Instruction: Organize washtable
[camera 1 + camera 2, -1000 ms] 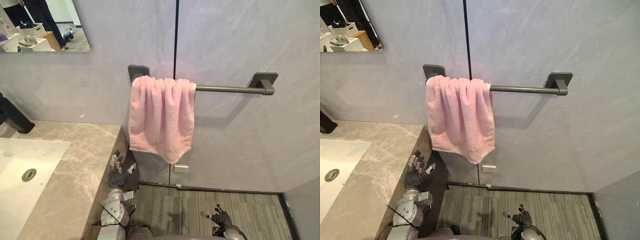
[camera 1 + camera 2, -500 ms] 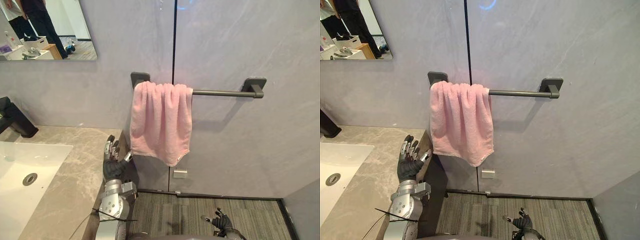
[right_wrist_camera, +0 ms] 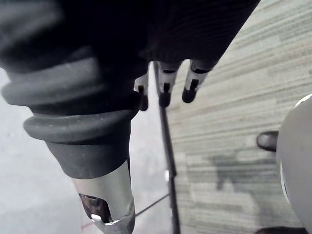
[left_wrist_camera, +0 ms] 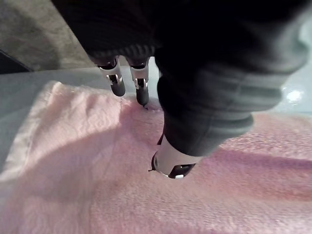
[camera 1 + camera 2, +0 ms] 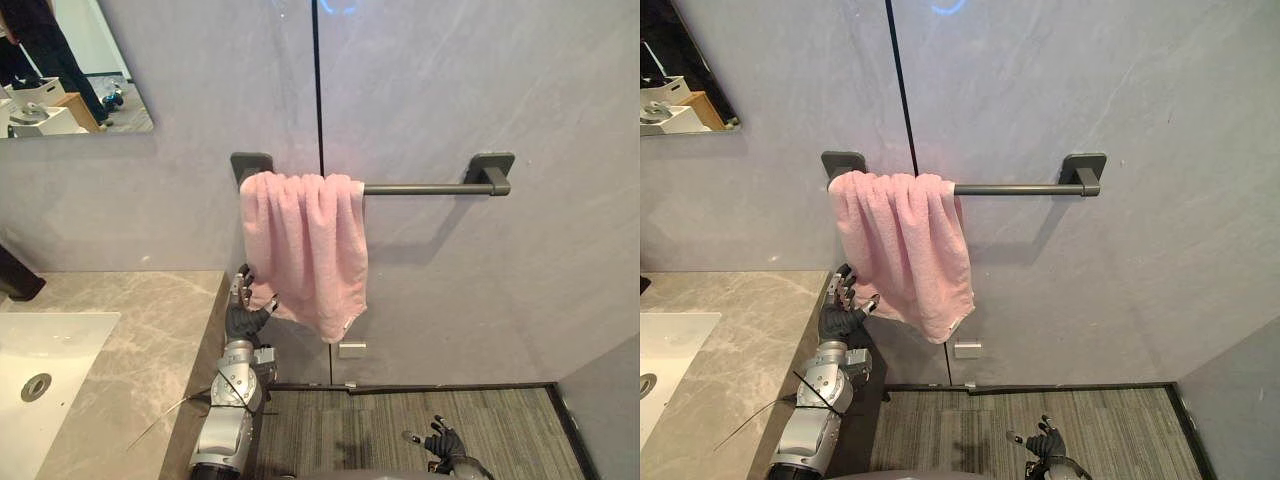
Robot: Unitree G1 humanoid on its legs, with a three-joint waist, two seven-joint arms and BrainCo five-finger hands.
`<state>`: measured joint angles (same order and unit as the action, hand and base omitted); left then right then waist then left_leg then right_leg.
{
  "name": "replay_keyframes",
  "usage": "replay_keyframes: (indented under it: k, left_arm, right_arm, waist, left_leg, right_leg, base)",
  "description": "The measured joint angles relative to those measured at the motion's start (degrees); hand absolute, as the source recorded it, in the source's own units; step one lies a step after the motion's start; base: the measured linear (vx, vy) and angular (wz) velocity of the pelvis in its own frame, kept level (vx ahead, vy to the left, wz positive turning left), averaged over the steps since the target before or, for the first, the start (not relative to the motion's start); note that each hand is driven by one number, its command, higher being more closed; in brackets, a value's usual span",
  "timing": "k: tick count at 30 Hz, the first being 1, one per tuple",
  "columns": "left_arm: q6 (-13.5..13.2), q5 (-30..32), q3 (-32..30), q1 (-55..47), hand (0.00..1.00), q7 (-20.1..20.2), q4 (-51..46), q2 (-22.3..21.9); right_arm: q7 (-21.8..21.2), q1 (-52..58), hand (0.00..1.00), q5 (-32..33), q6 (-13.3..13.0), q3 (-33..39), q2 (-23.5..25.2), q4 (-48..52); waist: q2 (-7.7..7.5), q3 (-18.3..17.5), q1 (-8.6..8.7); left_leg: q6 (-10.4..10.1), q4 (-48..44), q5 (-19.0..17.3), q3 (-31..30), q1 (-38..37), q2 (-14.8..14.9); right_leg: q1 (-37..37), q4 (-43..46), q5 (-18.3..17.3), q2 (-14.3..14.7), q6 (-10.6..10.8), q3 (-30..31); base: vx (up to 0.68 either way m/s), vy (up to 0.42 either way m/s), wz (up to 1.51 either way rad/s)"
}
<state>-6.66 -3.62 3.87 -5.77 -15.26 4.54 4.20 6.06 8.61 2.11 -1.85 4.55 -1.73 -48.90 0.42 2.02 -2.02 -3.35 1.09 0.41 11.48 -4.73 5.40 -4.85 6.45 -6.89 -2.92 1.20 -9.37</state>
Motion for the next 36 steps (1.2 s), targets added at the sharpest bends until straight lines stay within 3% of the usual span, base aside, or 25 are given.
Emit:
replay_keyframes:
  k: [5,24,31,32,36]
  left_arm:
    - [0.9,2.2,-1.5,0.6,0.0,-0.3,2.8,0.7]
    - [2.0,3.3,-4.6,0.5,0.0,-1.2,7.4,0.7]
    - [2.6,3.3,-4.2,2.9,0.0,-0.9,12.3,1.3]
    - [2.6,3.3,-4.0,3.2,1.0,-0.8,12.3,1.6]
    - [2.5,3.2,-3.9,5.2,1.0,0.3,13.0,4.1]
  right_arm:
    - [0.0,-0.6,0.0,0.0,0.0,0.1,0.0,-0.3]
    - [-0.1,-0.9,0.0,0.0,0.0,0.1,0.0,-0.3]
    - [-0.1,-1.6,0.0,-0.1,0.0,0.1,-0.3,-0.3]
    - [-0.2,-1.6,0.0,-0.1,0.0,0.1,-0.4,-0.3]
    - [-0.3,-2.0,0.0,-0.1,0.0,0.0,-1.1,-0.2]
  waist:
    - [-0.17,0.1,1.29]
    - [-0.65,0.6,1.48]
    - [-0.99,1.3,2.99]
    - [-1.0,1.4,3.06]
    - [-0.89,1.5,4.27]
  left_leg:
    - [0.2,1.5,0.6,-0.1,-0.4,-0.6]
    - [0.9,4.2,1.4,-1.3,-2.0,-1.5]
    - [0.9,4.3,1.4,-3.2,-2.1,-1.5]
    - [0.8,4.3,1.4,-3.1,-2.1,-1.5]
    - [0.8,4.3,1.4,-3.0,-2.0,-1.6]
  right_leg:
    - [0.0,-1.1,0.8,-0.2,-0.2,0.5]
    - [-1.4,-4.6,2.2,-0.3,0.6,1.8]
    - [-1.9,-5.1,2.5,-0.2,0.7,1.8]
    - [-1.9,-5.2,2.6,-0.2,0.7,1.9]
    - [-1.9,-5.8,3.0,-0.2,0.8,2.1]
  base:
    - [0.0,0.008,-0.02]
    - [-0.01,0.007,-0.03]
    - [-0.02,-0.01,0.0]
    - [-0.03,-0.001,-0.05]
    - [-0.03,-0.002,-0.04]
